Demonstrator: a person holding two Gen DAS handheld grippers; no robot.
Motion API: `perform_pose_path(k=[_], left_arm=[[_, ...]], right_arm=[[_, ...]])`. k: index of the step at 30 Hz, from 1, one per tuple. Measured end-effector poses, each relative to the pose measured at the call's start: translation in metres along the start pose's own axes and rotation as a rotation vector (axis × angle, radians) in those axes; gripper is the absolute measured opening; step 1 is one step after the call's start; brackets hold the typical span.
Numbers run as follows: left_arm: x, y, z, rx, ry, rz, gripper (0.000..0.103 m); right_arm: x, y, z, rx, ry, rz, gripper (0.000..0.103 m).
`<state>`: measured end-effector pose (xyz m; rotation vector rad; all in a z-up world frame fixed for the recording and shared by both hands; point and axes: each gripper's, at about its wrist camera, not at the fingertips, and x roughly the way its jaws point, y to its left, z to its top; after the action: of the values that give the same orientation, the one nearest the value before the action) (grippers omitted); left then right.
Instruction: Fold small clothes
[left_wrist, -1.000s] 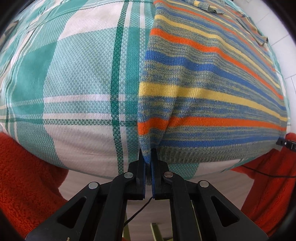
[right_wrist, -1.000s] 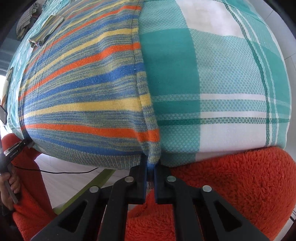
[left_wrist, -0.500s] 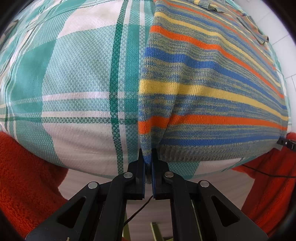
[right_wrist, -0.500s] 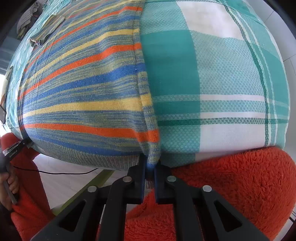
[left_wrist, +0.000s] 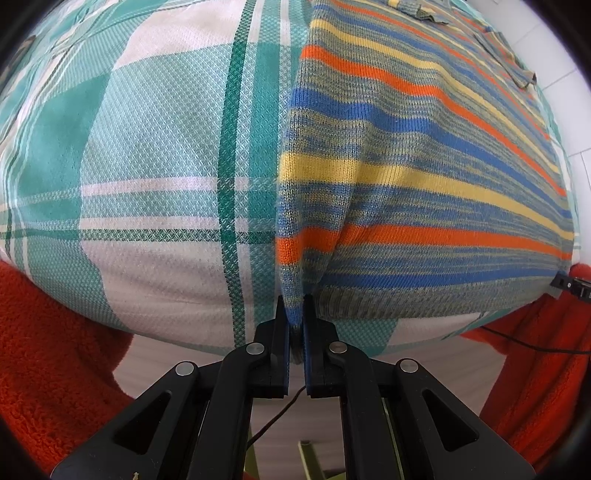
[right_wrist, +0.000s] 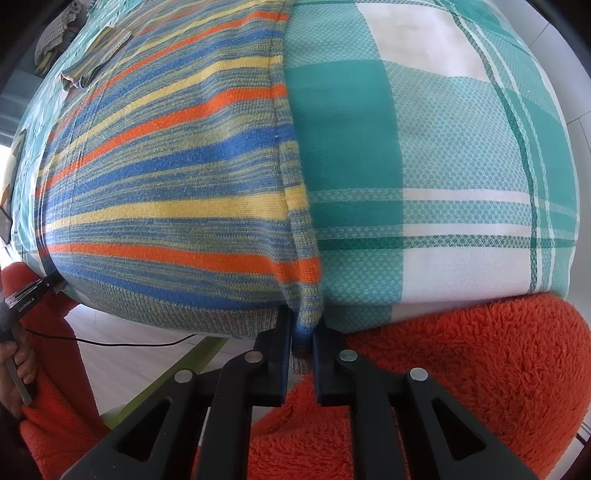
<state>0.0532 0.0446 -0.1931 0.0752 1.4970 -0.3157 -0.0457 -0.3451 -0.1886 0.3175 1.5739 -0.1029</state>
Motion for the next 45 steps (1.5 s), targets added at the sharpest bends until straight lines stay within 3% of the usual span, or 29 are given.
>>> perform_pose_path(k=[33, 40, 45], left_arm=[[0.018, 0.006, -0.009, -0.005, 0.039, -0.019, 0.006], [0.028, 0.010, -0.014, -0.017, 0.090, -0.016, 0.006], [-0.003, 0.013, -0.026, -0.016, 0.015, -0.010, 0.006]], right_arm=[[-0.003, -0.002, 0.000, -0.009, -0.008, -0.011, 0.021], [-0.005, 0.000, 0.000, -0.005, -0.010, -0.014, 0.026], [-0.030, 0.000, -0.009, -0.001, -0.079, -0.085, 0.034]])
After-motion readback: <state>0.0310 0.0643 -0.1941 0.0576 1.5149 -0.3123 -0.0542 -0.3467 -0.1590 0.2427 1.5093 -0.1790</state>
